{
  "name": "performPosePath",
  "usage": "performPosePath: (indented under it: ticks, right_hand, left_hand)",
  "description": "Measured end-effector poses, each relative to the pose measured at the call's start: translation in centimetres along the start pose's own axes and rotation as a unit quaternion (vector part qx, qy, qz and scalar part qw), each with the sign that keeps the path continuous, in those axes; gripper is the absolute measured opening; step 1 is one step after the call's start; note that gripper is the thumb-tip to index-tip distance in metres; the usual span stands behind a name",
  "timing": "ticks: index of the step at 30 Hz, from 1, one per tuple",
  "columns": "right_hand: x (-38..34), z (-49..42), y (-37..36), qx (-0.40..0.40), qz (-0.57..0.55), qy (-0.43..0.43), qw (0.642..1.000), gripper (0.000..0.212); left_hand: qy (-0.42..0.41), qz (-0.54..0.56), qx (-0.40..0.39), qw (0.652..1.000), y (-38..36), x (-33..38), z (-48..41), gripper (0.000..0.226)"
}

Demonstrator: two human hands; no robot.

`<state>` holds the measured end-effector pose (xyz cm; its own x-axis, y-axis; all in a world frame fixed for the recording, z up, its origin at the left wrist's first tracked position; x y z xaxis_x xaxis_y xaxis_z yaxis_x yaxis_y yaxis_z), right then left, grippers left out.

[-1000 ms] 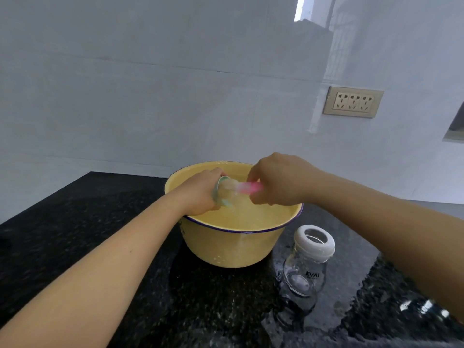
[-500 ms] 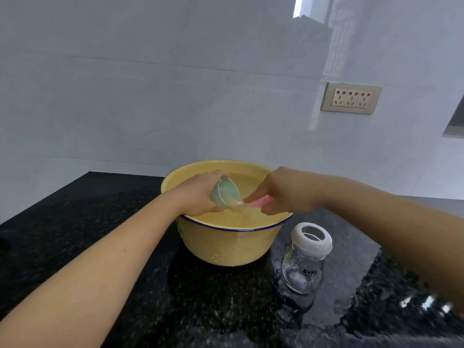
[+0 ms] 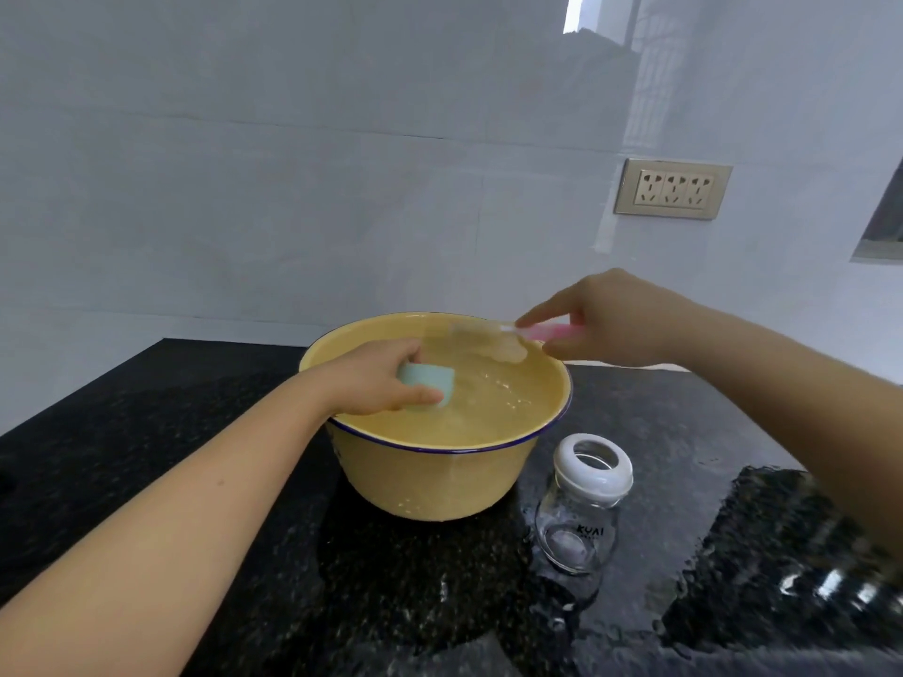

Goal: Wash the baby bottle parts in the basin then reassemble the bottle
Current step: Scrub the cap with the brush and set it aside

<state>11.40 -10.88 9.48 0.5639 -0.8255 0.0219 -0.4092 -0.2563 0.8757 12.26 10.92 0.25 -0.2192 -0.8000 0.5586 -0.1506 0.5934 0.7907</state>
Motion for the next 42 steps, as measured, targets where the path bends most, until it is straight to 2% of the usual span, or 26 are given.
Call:
performPosePath:
  ticks: [3, 7, 13, 18, 22, 28, 34, 37, 39, 42]
  right_hand:
    - [0.3, 0.1, -0.7, -0.004, 0.004, -0.006, 1.0, 0.031]
    - [-0.6, 0.3, -2.8, -0.033, 0.084, 0.031, 0.995, 0.035]
    - [-2.4, 0.2, -5.3, -0.051, 0.163, 0.098, 0.98, 0.035]
    - [-3.3, -0.3, -7.0, -0.097, 0.194, 0.137, 0.967, 0.027]
    - [-3.5, -0.4, -7.4, -0.095, 0.209, 0.153, 0.961, 0.034]
    - [-2.4, -0.2, -6.9, -0.029, 0.179, 0.102, 0.978, 0.031]
    - [-2.9, 0.8, -5.3, 0.067, 0.105, 0.014, 0.992, 0.026]
    - [-4.5, 1.3, -5.6, 0.05, 0.058, 0.019, 0.997, 0.039]
    - [-5.6, 1.3, -6.1, 0.006, 0.034, 0.034, 0.999, 0.053]
    - [-6.9, 0.9, -6.8, -0.042, 0.026, 0.032, 0.998, 0.062]
  left_hand:
    - [0.032, 0.112, -0.011, 0.993, 0.0, 0.3, 0.1, 0.027]
    - [0.06, 0.115, -0.011, 0.992, 0.2, 0.4, 0.1, 0.034]
    - [0.089, 0.037, -0.01, 0.995, 0.8, -0.4, 0.0, 0.04]
    - [0.062, -0.051, 0.016, 0.997, 1.4, 0.2, -0.1, 0.022]
    - [0.069, -0.088, 0.052, 0.992, 1.5, 0.7, -0.6, 0.014]
    - [0.162, 0.037, 0.037, 0.985, 0.1, -0.2, -1.1, 0.016]
    - [0.254, 0.184, 0.073, 0.947, -0.3, -1.1, -1.0, 0.015]
    - [0.271, 0.247, 0.072, 0.928, -0.3, -1.0, -1.0, 0.008]
    - [0.273, 0.284, 0.07, 0.916, -0.3, -1.0, -1.0, 0.014]
    - [0.264, 0.329, 0.079, 0.903, -0.1, -0.9, -1.0, 0.02]
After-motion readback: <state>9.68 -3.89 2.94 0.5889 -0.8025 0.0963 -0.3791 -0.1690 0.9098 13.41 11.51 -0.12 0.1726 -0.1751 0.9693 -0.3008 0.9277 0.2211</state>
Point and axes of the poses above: each hand's wrist, its own z-axis away from the middle knuckle, its own y-axis out of the back of the hand, x = y × z, the point moved 4 cm from there along -z, towards the middle knuckle, and after that the axes turned 14 degrees about x, right-handed, at the moved point
